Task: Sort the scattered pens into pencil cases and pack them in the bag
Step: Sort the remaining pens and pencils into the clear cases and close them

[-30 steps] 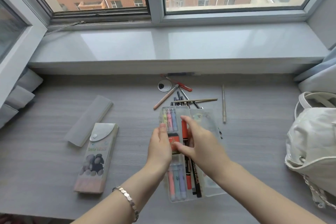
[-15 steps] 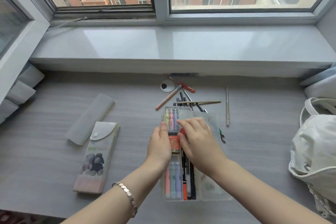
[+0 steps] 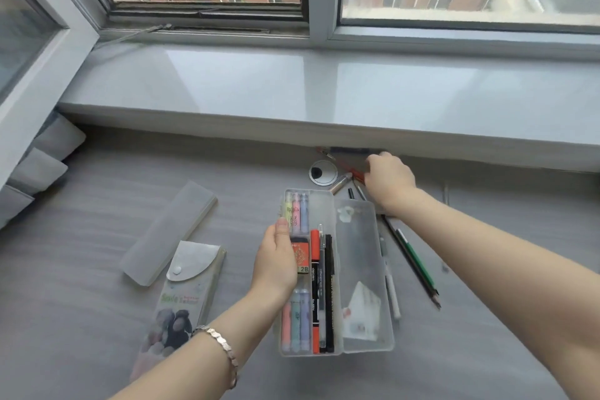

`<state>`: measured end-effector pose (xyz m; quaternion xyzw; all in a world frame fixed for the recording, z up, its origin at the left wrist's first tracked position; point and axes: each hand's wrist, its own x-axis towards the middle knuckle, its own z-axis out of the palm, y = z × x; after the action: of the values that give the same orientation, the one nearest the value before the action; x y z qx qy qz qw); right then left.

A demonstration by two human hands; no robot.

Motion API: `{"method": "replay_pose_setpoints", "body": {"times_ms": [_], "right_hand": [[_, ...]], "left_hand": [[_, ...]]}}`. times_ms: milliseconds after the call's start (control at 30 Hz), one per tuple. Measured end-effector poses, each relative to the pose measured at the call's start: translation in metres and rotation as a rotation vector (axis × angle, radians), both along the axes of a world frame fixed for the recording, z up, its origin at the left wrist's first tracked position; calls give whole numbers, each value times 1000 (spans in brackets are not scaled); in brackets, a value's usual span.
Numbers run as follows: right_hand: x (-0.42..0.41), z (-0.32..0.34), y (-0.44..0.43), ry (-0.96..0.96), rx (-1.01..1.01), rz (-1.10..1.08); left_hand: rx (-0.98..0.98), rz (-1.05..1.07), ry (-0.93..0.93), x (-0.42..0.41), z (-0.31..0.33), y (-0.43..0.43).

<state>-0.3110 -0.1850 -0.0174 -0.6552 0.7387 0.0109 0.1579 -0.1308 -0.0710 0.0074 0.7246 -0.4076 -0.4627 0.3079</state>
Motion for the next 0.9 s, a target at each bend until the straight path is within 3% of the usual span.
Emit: {"method": "replay_pose_setpoints", "body": {"times_ms": [133,233,467,533,633,700,800,900], "right_hand": [[-2,-24,-14,147,67,9],[-10,-27,-8,55,36,-50],[-24,53,57,-879,-505,-207],[-22,84,84,-1132,-524,-211],[-15,108,121,-1344,-362,-195],[-8,107,138,-1358,-211,-179],[5,94,162,-1199,27,-90],[14,75,178,-1077,90,-105]], "left_hand": [[18,19,16,7,-6,-11],[34,31,50,9,-9,-13],[88,54,99,14,-16,4],[88,51,106,10,-14,11],[95,23,115,2,-6,24],[95,3,129,-4,-1,32],[82,-30,159,-14,6,45],[74,-29,183,-19,8,54]]}}
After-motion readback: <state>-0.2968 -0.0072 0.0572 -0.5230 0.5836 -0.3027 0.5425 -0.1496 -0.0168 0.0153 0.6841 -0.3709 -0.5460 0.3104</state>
